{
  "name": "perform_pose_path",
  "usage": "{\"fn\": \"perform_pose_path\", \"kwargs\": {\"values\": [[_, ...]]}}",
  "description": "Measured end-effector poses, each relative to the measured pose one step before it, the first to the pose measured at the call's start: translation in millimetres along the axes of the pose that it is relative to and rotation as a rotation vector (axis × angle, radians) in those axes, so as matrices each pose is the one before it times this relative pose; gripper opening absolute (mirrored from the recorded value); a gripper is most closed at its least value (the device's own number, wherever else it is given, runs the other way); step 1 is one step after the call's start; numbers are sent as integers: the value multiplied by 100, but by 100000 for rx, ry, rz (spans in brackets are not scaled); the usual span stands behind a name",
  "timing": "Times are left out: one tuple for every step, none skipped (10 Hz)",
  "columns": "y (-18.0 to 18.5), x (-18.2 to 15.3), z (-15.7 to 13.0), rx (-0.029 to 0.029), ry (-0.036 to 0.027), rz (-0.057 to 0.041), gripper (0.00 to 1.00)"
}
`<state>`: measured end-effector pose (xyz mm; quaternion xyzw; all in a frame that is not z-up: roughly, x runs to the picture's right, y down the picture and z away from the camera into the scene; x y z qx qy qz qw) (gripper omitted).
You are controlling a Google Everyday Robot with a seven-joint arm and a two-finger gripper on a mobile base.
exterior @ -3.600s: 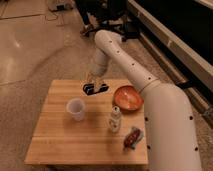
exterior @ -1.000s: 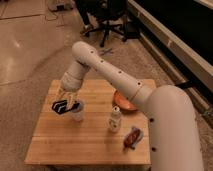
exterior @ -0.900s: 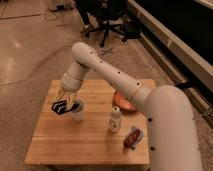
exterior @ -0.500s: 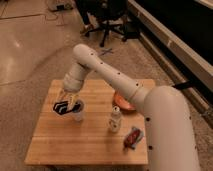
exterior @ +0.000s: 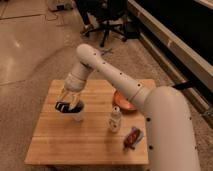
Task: Place the eraser in the ceramic cup
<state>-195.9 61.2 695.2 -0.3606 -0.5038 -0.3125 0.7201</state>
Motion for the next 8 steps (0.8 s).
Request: {"fn": "perform_pose_path", "kwargs": {"values": [[-26, 89, -85, 246, -49, 78, 80], [-6, 117, -160, 299, 114, 152, 80], [7, 291, -361, 742, 442, 427, 80], [-8, 214, -478, 785, 710, 260, 80], [-66, 430, -544, 1191, 1596, 435, 80], [-39, 266, -453, 947, 1305, 290, 80], [-7, 20, 33, 24, -11, 3, 80], [-103, -95, 82, -98, -79, -198, 80]]}}
